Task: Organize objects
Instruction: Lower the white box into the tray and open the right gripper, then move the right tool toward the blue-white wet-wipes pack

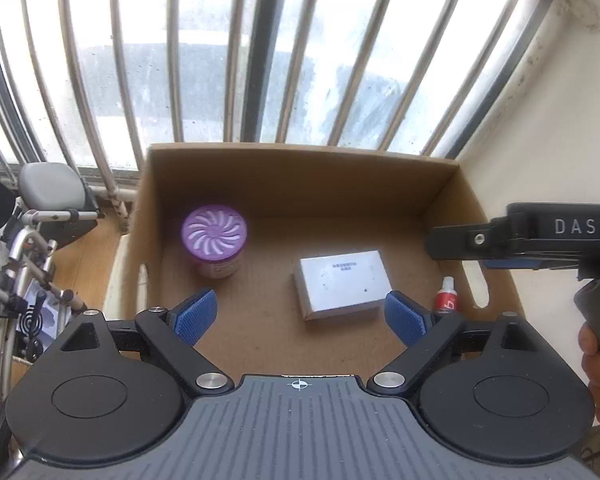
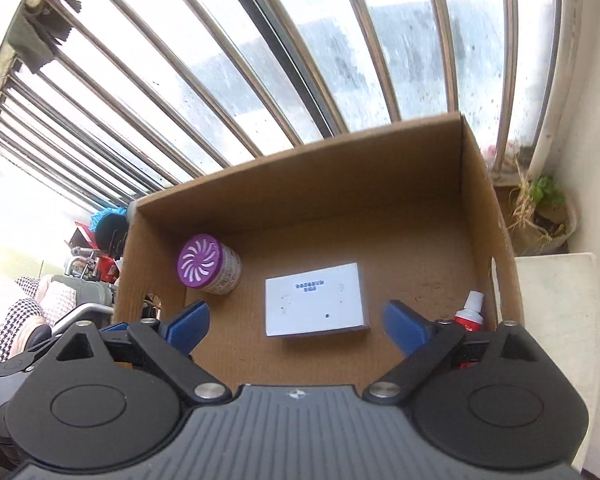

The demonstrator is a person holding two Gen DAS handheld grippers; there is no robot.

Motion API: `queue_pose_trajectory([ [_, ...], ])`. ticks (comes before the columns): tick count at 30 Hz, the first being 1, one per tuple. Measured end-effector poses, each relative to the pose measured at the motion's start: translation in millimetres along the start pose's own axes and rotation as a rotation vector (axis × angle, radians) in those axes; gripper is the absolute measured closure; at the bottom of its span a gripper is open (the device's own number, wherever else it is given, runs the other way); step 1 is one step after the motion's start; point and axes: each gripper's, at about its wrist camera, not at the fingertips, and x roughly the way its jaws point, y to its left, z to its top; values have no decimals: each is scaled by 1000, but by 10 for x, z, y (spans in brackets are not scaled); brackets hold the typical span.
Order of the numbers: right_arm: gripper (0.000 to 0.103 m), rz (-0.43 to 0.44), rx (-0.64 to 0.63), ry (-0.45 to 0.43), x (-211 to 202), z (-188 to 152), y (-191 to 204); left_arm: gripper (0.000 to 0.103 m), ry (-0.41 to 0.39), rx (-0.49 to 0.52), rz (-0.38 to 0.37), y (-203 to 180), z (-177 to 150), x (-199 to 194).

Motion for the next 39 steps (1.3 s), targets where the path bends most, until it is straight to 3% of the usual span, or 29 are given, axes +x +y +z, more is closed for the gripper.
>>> queue_pose_trajectory([
  [3, 0, -21, -90, -68, -330, -174, 380, 7, -35, -44, 10, 190, -111, -354],
  [9, 0, -56, -285, -147, -706, -712, 1144, 3, -85, -121, 9, 563, -669, -837],
  [15, 0, -95, -422, -144, -688, -1310, 1673, 2, -105, -181, 3, 768, -1239, -1113],
  [23, 0, -91, -456, -99, -320, -1729, 1872, 2, -65, -274, -18, 932, -1877, -975],
  [27, 0, -12, -478, -85, -131, -1895, 1860, 2, -26, -302, -56, 972, -2108, -740],
  [31, 0, 124, -466, -40, 115, -2017, 1857, 2, 15, -273, -41, 960, -2250, -566],
  [39, 0, 317, -470, 58, 587, -2014, 2056, 2, -24, -184, -37, 1014, -2325, -398],
])
